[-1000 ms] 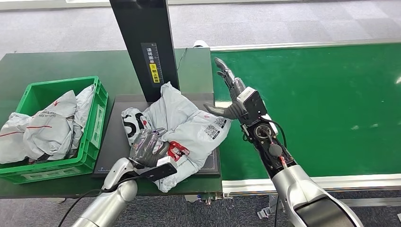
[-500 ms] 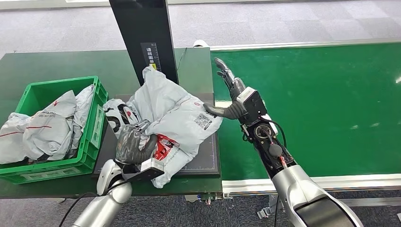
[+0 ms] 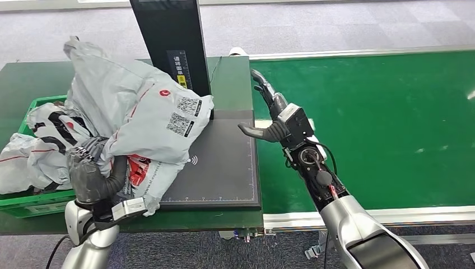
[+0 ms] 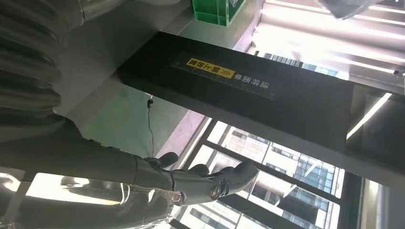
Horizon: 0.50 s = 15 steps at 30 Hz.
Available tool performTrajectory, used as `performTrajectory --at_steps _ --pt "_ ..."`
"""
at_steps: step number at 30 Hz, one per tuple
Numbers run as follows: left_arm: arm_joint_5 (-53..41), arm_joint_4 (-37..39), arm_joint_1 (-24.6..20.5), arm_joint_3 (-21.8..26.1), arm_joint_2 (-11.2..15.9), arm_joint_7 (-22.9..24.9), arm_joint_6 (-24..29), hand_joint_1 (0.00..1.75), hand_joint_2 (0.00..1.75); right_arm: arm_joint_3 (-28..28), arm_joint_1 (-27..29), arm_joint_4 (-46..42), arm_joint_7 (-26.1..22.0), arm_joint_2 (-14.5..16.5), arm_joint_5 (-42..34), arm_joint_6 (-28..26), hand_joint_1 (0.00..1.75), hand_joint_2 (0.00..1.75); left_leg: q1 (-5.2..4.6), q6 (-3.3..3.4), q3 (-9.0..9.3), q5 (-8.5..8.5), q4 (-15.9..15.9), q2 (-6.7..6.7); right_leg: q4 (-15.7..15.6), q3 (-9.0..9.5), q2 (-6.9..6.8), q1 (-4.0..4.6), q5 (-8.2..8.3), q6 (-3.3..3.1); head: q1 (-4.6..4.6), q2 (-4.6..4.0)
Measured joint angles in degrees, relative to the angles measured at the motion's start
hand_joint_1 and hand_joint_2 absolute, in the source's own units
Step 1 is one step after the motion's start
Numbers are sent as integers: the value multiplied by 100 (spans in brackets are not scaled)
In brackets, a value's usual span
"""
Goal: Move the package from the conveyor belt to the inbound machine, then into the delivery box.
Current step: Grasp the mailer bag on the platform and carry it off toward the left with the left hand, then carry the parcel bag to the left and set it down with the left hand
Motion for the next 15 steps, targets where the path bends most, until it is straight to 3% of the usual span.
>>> performTrajectory --at_steps 9,12,15 --pt "-167 -762 213 432 -276 -310 6 169 175 13 -90 89 0 70 16 21 0 175 0 0 -2 0 0 0 0 -3 0 0 0 0 0 0" --pt "-890 -1177 247 701 -456 -311 9 171 175 19 -104 118 -1 73 18 14 0 175 0 0 -6 0 0 -1 0 -3 -1 0 0 0 1 0" --pt "-1917 -1258 35 1438 -656 -290 13 169 175 21 -51 121 0 73 26 -50 0 175 0 0 -4 0 0 0 -1 -6 -1 0 0 0 3 0"
